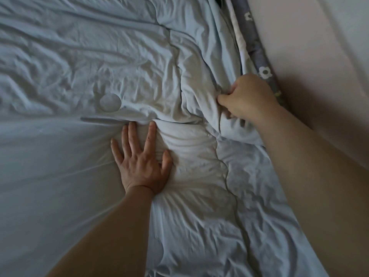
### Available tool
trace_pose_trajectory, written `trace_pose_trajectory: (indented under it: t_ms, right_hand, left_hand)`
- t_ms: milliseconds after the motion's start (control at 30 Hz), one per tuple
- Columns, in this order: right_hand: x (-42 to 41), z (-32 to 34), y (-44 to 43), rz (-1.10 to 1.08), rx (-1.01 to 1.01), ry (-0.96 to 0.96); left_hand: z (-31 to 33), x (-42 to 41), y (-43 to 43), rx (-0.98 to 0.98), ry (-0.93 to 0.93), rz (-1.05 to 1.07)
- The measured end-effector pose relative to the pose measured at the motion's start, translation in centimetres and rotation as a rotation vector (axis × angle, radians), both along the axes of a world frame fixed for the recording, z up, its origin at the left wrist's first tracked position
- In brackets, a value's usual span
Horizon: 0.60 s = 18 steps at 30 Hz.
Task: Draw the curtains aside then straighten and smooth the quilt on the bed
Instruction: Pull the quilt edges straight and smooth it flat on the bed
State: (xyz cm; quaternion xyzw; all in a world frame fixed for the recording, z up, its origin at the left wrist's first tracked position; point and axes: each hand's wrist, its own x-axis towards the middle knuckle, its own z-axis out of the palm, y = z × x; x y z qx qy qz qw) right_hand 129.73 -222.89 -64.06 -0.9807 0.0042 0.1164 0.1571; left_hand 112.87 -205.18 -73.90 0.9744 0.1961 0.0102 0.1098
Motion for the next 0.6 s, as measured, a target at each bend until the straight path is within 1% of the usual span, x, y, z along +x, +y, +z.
trace_pose_trajectory:
  t_ms: [133, 200, 267, 367, 400, 433, 500, 533, 567, 600]
  right_hand:
    - [0.3, 0.9, -0.1, -0.075, -0.143, 0.187]
    - [0.4, 0.9, 0.1, -0.071, -0.155, 0.244]
    - [0.6, 0.7, 0.3, -0.066, -0.113, 0.242]
    - [0.7, 0.4, 0.9, -0.141, 0.102, 0.219]
    - [0.9, 0.2, 1.0, -0.136, 0.124, 0.179]
    - [1.3, 0.2, 0.8, -0.08, 0.068, 0.068]
    - [2.7, 1.2, -0.4, 0.064, -0.176, -0.281]
    - [3.7, 1.6, -1.1, 0.11, -0.267, -0.424]
    - [4.4, 1.7, -1.8, 0.15, -0.328, -0.494]
    - [5.0, 1.4, -2.4, 0.179, -0.368, -0.5]
  left_hand:
    - [0.0, 0.1, 0.0, 0.003, 0.004, 0.0]
    - [0.1, 0.1, 0.0, 0.003, 0.006, -0.001]
    - [0.1, 0.1, 0.0, 0.003, 0.007, -0.004]
    - [0.1, 0.1, 0.0, -0.002, 0.009, -0.003]
    - [0.1, 0.1, 0.1, -0.002, 0.007, -0.001]
    - [0.1, 0.0, 0.1, 0.0, 0.006, 0.0]
    - [0.2, 0.0, 0.0, 0.007, -0.002, -0.01]
    - [0.2, 0.1, 0.0, 0.011, -0.008, -0.02]
    - [0.2, 0.1, 0.0, 0.011, -0.011, -0.027]
    - [0.2, 0.1, 0.0, 0.01, -0.011, -0.029]
